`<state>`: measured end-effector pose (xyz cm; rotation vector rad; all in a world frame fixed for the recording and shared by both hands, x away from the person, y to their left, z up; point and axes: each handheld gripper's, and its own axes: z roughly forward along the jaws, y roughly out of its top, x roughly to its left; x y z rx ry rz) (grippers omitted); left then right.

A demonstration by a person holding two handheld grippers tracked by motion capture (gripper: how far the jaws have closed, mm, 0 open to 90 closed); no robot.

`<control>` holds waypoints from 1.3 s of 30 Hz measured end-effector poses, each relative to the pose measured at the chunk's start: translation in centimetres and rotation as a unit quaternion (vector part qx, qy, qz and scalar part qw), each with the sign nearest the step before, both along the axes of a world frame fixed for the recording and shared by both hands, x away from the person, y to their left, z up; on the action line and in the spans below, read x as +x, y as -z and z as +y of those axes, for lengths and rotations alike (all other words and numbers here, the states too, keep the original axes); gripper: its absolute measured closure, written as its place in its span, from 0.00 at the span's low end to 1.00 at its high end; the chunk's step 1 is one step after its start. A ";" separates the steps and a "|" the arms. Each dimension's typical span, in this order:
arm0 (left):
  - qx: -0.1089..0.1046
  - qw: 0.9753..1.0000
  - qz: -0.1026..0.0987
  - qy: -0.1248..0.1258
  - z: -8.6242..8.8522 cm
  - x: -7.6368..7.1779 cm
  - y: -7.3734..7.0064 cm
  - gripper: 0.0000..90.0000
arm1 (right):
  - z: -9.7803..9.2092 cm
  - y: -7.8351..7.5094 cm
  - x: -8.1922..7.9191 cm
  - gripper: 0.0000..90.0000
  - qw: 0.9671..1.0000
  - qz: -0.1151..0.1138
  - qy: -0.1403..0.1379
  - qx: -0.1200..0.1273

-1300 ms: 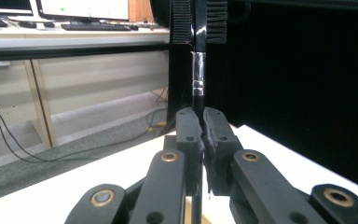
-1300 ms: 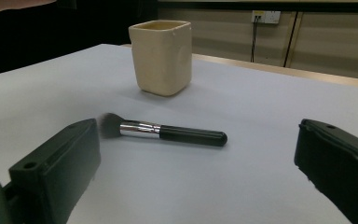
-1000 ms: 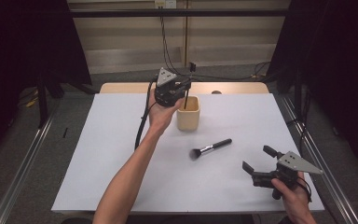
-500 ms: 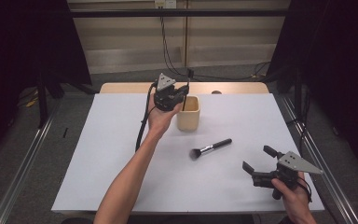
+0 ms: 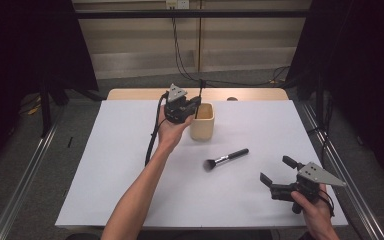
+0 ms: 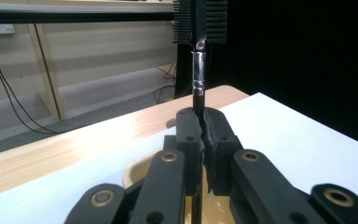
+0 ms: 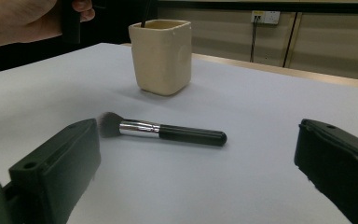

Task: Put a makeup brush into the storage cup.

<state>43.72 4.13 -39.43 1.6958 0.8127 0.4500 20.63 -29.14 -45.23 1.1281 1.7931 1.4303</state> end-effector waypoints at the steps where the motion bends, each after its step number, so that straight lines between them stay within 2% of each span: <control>1: 0.001 1.000 0.001 0.000 0.0 0.0 0.1 0.96 | 0.0 0.0 0.0 0.00 1.000 0.000 -0.001 0.000; 8: -0.002 1.000 0.008 0.000 0.2 -0.1 0.6 0.96 | -0.1 0.0 0.0 0.00 1.000 -0.001 -0.001 -0.001; 18: 0.005 1.000 0.017 -0.002 0.5 -0.2 1.5 0.96 | 0.0 0.0 0.0 0.00 1.000 0.000 0.000 -0.001; 27: 0.015 1.000 0.016 0.003 0.3 -0.4 1.9 0.96 | 0.0 0.0 0.0 0.00 1.000 0.001 -0.001 0.000; 36: 0.017 0.999 0.036 0.002 0.3 -0.2 2.3 0.95 | -0.1 0.0 0.0 0.00 1.000 0.001 0.000 0.000; 39: 0.015 0.999 0.036 0.001 0.3 -0.3 2.1 0.94 | -0.1 0.0 0.0 0.00 1.000 0.001 -0.001 0.000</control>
